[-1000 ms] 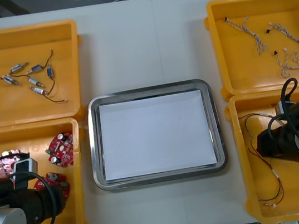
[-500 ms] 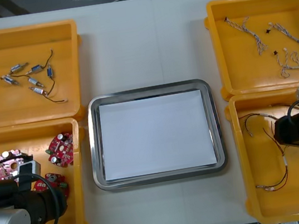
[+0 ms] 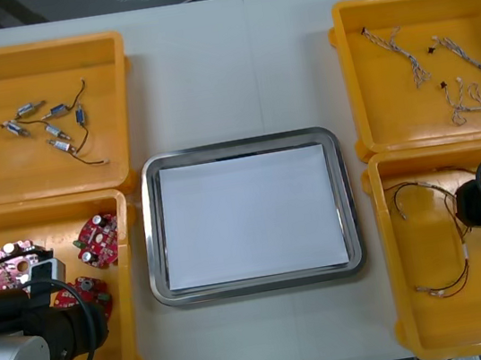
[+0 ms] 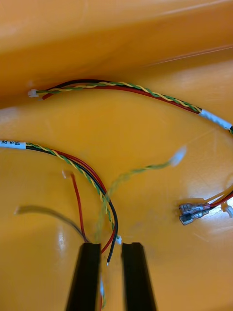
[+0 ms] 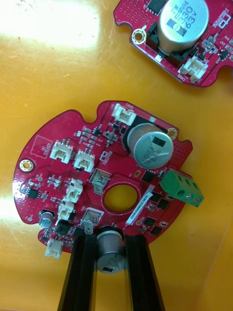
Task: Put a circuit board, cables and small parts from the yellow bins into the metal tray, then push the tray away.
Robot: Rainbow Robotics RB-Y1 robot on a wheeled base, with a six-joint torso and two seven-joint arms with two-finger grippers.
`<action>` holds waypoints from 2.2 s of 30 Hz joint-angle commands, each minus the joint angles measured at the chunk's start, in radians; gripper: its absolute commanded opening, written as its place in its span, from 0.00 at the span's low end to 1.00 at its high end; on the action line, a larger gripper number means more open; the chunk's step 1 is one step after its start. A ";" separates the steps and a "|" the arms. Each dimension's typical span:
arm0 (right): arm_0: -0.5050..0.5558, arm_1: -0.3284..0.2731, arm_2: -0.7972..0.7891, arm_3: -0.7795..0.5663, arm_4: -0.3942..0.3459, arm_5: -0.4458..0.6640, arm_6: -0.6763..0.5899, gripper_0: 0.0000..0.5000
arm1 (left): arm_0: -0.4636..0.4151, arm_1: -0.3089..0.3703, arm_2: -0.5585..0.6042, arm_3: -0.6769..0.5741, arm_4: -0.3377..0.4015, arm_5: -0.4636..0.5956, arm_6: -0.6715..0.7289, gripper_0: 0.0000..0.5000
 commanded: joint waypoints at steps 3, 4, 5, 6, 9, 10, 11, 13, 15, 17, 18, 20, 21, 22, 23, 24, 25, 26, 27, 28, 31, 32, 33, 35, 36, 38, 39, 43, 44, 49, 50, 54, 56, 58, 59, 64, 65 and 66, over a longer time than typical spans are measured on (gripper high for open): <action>-0.018 -0.034 -0.031 -0.012 -0.013 0.006 0.014 1.00 | 0.036 0.005 -0.017 -0.004 -0.017 -0.011 -0.064 0.00; -0.018 -0.034 -0.033 -0.012 -0.017 0.006 0.015 1.00 | 0.036 0.007 -0.017 -0.004 -0.018 -0.011 -0.063 0.00; -0.018 -0.033 -0.033 -0.012 -0.018 0.006 0.017 1.00 | 0.036 0.007 -0.017 -0.006 -0.018 -0.011 -0.063 0.00; -0.020 -0.033 -0.036 -0.013 -0.026 0.008 0.021 1.00 | 0.036 0.010 -0.014 -0.006 -0.020 -0.011 -0.066 0.00; -0.021 -0.033 -0.054 -0.015 -0.067 0.009 0.066 1.00 | 0.036 0.017 0.001 -0.004 -0.014 -0.011 -0.076 0.00; -0.021 -0.025 -0.071 -0.015 -0.086 0.012 0.103 1.00 | 0.035 0.020 0.012 -0.004 -0.012 -0.011 -0.093 0.00; -0.021 -0.022 -0.079 -0.015 -0.095 0.016 0.121 1.00 | 0.035 0.020 0.018 -0.004 -0.009 -0.013 -0.104 0.00; -0.020 0.001 -0.114 -0.015 -0.130 0.045 0.198 1.00 | 0.033 0.024 0.037 -0.004 -0.002 -0.011 -0.127 0.00; -0.020 0.021 -0.139 -0.015 -0.150 0.072 0.244 1.00 | 0.032 0.028 0.043 -0.001 0.000 -0.013 -0.130 0.00; -0.020 0.044 -0.162 -0.015 -0.161 0.111 0.293 1.00 | 0.029 0.034 0.055 0.005 0.000 -0.011 -0.136 0.00; -0.020 0.049 -0.168 -0.015 -0.161 0.118 0.305 1.00 | 0.029 0.036 0.058 0.007 0.003 -0.011 -0.139 0.00; -0.018 0.066 -0.177 -0.015 -0.158 0.143 0.339 1.00 | 0.024 0.043 0.074 0.019 0.011 -0.014 -0.153 0.00; -0.018 0.069 -0.179 -0.015 -0.156 0.146 0.342 1.00 | 0.024 0.045 0.080 0.022 0.015 -0.016 -0.164 0.00; -0.015 0.075 -0.177 -0.015 -0.148 0.151 0.344 1.00 | 0.023 0.050 0.095 0.030 0.034 -0.020 -0.184 0.00; -0.011 0.084 -0.177 -0.015 -0.144 0.151 0.345 1.00 | 0.021 0.054 0.112 0.039 0.058 -0.026 -0.202 0.00; -0.007 0.089 -0.177 -0.015 -0.141 0.151 0.347 1.00 | 0.021 0.056 0.120 0.043 0.067 -0.030 -0.208 0.00; -0.003 0.098 -0.177 -0.015 -0.135 0.151 0.348 1.00 | 0.019 0.062 0.132 0.050 0.084 -0.033 -0.216 0.00; 0.002 0.108 -0.177 -0.015 -0.130 0.151 0.351 1.00 | 0.019 0.066 0.141 0.056 0.097 -0.036 -0.219 0.00; 0.003 0.112 -0.177 -0.015 -0.127 0.151 0.353 1.00 | 0.019 0.068 0.144 0.059 0.097 -0.036 -0.221 0.00; 0.008 0.121 -0.179 -0.015 -0.119 0.151 0.356 1.00 | 0.018 0.073 0.149 0.062 0.098 -0.036 -0.224 0.00; 0.017 0.138 -0.177 -0.015 -0.106 0.147 0.365 1.00 | 0.013 0.079 0.162 0.071 0.104 -0.036 -0.230 0.00; 0.023 0.145 -0.177 -0.015 -0.098 0.144 0.368 1.00 | 0.010 0.080 0.170 0.076 0.109 -0.036 -0.233 0.00; 0.026 0.148 -0.177 -0.015 -0.095 0.141 0.370 1.00 | 0.009 0.082 0.173 0.079 0.112 -0.036 -0.234 0.00; 0.043 0.156 -0.173 -0.015 -0.078 0.124 0.374 1.00 | 0.001 0.086 0.184 0.088 0.121 -0.036 -0.242 0.00; 0.048 0.158 -0.171 -0.015 -0.072 0.120 0.377 1.00 | -0.002 0.086 0.187 0.091 0.123 -0.036 -0.242 0.00; 0.069 0.161 -0.162 -0.009 -0.060 0.089 0.382 1.00 | -0.008 0.093 0.199 0.099 0.133 -0.037 -0.247 0.00; 0.075 0.162 -0.160 -0.007 -0.056 0.081 0.384 1.00 | -0.010 0.094 0.202 0.100 0.135 -0.037 -0.250 0.00; 0.105 0.170 -0.142 -0.004 -0.033 0.042 0.393 1.00 | -0.019 0.102 0.222 0.113 0.149 -0.040 -0.264 0.00; 0.111 0.171 -0.137 -0.003 -0.027 0.032 0.393 1.00 | -0.022 0.105 0.227 0.119 0.152 -0.043 -0.268 0.00; 0.124 0.182 -0.116 0.006 -0.003 -0.001 0.393 1.00 | -0.027 0.125 0.236 0.134 0.166 -0.057 -0.282 0.00; 0.128 0.182 -0.108 0.011 0.005 -0.009 0.393 1.00 | -0.027 0.129 0.238 0.134 0.167 -0.057 -0.284 0.00; 0.128 0.182 -0.071 0.028 0.043 -0.044 0.385 1.00 | -0.028 0.136 0.241 0.136 0.173 -0.056 -0.284 0.00; 0.128 0.182 -0.058 0.040 0.056 -0.066 0.382 1.00 | -0.027 0.136 0.241 0.134 0.176 -0.056 -0.285 0.18; 0.128 0.182 -0.051 0.053 0.059 -0.080 0.382 1.00 | -0.027 0.136 0.241 0.134 0.183 -0.056 -0.285 0.59; 0.128 0.185 -0.051 0.060 0.059 -0.086 0.387 1.00 | -0.027 0.136 0.241 0.134 0.190 -0.056 -0.285 0.76; 0.128 0.188 -0.041 0.072 0.063 -0.095 0.387 1.00 | -0.034 0.136 0.259 0.128 0.229 -0.022 -0.291 0.88; 0.128 0.190 -0.039 0.074 0.066 -0.093 0.385 1.00 | -0.036 0.136 0.261 0.125 0.230 -0.016 -0.293 0.88; 0.128 0.190 -0.033 0.072 0.071 -0.095 0.382 1.00 | -0.037 0.136 0.267 0.117 0.233 0.000 -0.293 0.90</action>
